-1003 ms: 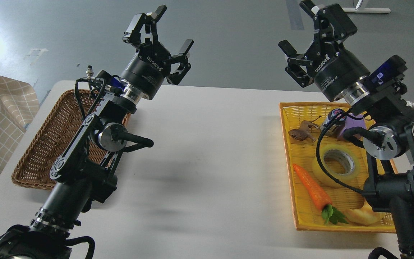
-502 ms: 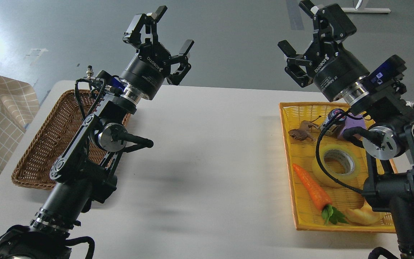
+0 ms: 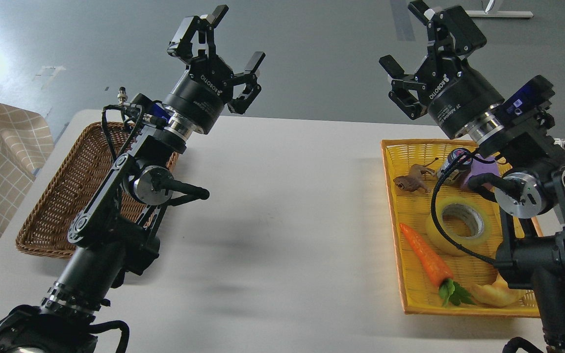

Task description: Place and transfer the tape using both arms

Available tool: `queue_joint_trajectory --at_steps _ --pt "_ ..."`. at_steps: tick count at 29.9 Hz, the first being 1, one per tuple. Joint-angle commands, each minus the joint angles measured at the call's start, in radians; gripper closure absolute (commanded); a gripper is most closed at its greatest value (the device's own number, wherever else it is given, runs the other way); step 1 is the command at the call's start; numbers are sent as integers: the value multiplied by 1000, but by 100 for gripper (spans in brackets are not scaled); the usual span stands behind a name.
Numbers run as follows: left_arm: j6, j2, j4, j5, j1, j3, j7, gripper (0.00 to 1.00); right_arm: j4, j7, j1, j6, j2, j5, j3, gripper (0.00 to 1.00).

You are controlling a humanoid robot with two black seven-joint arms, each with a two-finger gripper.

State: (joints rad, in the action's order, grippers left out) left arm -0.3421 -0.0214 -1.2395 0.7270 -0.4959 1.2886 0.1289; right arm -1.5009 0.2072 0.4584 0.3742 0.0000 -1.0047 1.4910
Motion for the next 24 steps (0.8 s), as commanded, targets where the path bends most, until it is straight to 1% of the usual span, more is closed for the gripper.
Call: queue_joint_trajectory --at_steps 1,24 --pt "2 3 0 0 0 0 0 2 1 0 0 0 0 0 0 0" --pt "3 1 0 -5 3 -2 0 2 2 0 -1 2 0 1 -5 0"
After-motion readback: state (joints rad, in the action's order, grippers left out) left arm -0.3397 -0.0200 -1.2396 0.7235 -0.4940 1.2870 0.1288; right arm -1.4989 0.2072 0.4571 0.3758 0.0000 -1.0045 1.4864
